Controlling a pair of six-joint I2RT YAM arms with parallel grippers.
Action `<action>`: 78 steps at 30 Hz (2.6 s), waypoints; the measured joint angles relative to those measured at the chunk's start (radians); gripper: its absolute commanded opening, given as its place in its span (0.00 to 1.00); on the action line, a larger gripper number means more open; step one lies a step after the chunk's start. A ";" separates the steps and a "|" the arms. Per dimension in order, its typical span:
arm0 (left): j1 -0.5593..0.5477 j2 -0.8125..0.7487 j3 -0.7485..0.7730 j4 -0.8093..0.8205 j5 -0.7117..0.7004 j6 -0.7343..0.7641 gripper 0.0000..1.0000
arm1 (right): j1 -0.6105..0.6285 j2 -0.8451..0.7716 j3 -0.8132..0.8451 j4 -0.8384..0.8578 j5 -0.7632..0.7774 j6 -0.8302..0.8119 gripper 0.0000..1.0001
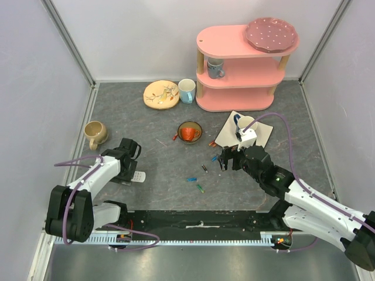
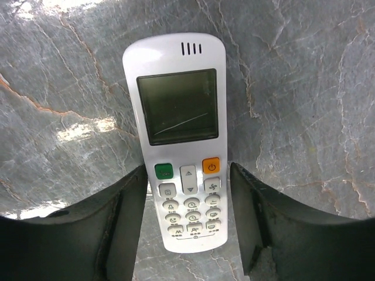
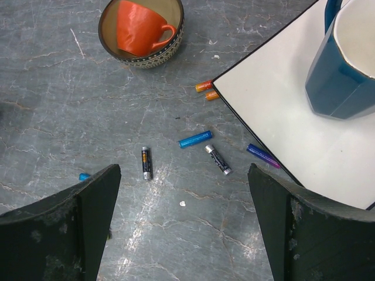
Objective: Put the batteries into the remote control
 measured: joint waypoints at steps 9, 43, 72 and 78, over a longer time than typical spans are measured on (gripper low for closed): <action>0.001 -0.007 -0.003 0.016 0.017 0.048 0.09 | 0.000 -0.003 0.000 -0.012 0.000 0.000 0.98; -0.409 -0.041 0.011 0.532 0.330 0.988 0.02 | 0.000 0.018 0.029 -0.111 -0.087 0.010 0.98; -0.421 -0.047 -0.342 2.037 0.835 0.456 0.02 | 0.000 -0.019 -0.193 0.610 -0.594 0.500 0.98; -0.422 0.005 -0.345 2.084 0.858 0.406 0.02 | -0.001 0.047 -0.198 0.776 -0.632 0.557 0.98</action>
